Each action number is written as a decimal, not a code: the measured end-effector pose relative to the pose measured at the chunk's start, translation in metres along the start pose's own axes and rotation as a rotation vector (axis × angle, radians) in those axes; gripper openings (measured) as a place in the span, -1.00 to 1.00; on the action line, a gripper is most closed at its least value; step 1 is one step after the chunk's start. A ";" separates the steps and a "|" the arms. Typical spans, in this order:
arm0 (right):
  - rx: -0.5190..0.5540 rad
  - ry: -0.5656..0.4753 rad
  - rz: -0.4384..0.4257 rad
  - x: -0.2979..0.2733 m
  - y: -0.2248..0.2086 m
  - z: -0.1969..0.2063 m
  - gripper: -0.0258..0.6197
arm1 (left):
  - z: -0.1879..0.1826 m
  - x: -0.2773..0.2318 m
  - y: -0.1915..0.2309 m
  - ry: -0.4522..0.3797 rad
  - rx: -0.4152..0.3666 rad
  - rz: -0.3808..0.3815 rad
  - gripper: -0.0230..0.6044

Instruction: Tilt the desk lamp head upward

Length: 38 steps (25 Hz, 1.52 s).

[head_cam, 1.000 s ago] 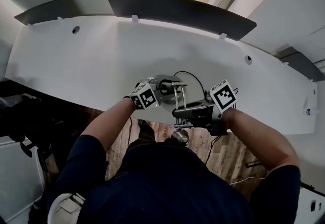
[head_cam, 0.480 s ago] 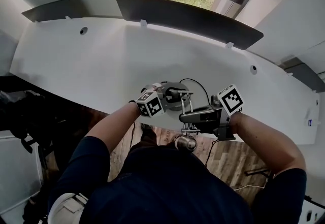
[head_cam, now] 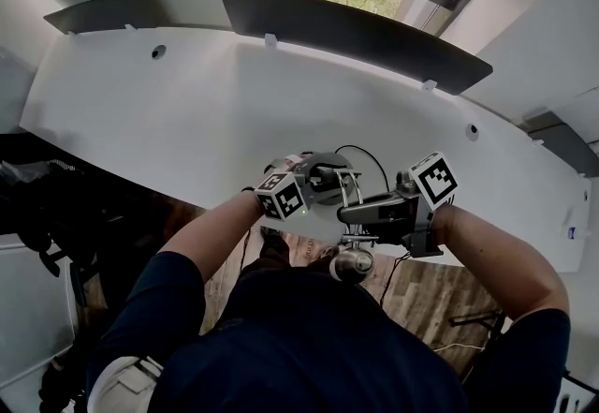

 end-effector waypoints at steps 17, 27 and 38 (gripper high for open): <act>-0.043 -0.018 -0.041 0.000 -0.006 -0.001 -0.63 | -0.007 -0.001 -0.002 0.059 -0.096 0.028 -0.38; -0.071 -0.057 -0.057 0.003 -0.009 0.003 -0.32 | -0.021 0.014 0.002 0.058 -0.107 -0.020 -0.37; 0.021 -0.265 -0.076 0.041 -0.003 0.015 -0.22 | -0.037 0.050 -0.006 0.045 0.047 -0.112 -0.37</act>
Point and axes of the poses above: the fingertips, and each gripper's own axes: x backward along the fingers, y to its left, z out of its underside, the point moved 5 cm from there along x, backward along the fingers, and after that the axes turned 2 degrees about z, right-handed, at the moved point
